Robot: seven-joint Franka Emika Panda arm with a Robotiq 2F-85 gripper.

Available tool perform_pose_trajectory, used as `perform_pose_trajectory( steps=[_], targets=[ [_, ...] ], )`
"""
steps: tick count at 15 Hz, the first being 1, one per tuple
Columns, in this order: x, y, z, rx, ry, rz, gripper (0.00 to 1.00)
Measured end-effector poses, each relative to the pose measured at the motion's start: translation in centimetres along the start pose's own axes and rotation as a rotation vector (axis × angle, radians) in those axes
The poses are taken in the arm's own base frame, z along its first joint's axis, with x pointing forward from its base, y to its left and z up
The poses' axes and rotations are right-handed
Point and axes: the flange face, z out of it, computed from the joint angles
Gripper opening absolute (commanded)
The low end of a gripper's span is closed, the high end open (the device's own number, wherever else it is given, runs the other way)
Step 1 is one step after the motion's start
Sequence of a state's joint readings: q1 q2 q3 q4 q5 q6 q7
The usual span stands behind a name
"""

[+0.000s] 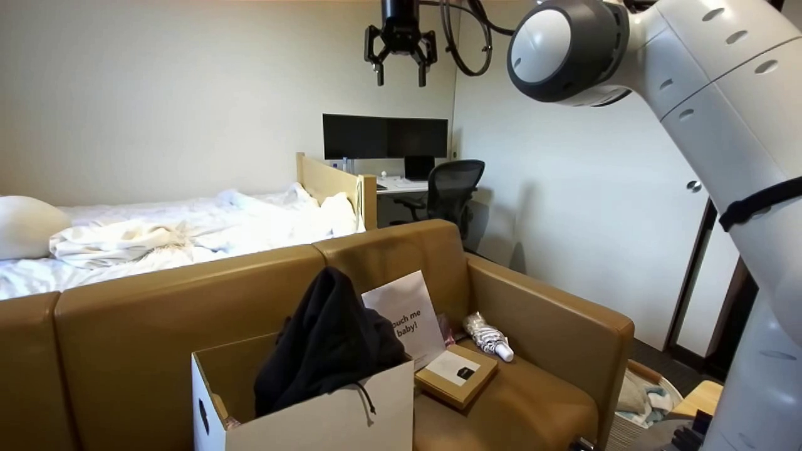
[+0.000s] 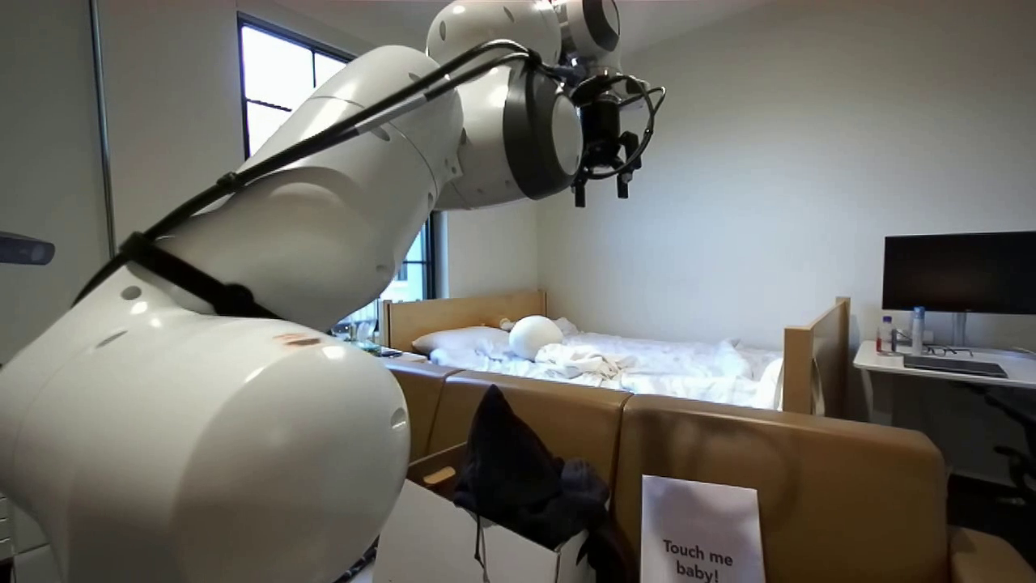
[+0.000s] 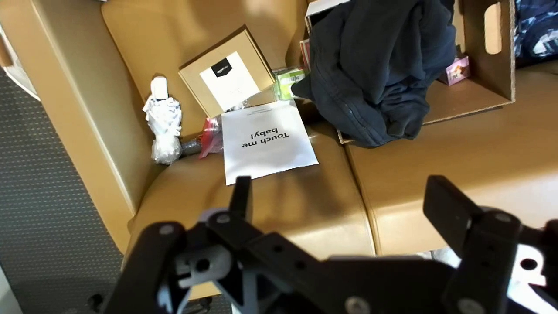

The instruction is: Put the black object inside the box

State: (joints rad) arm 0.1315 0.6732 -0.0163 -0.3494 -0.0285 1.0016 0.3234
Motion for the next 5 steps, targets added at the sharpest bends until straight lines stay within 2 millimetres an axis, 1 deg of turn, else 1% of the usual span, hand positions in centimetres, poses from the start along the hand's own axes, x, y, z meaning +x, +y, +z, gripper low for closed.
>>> perform_pose_trajectory(
  steps=[2,5],
  targets=[
    [-0.14,-0.4,-0.01,0.002,0.0,-0.008,1.0],
    [-0.16,-0.44,-0.02,0.002,0.0,-0.009,1.0]
  ],
)
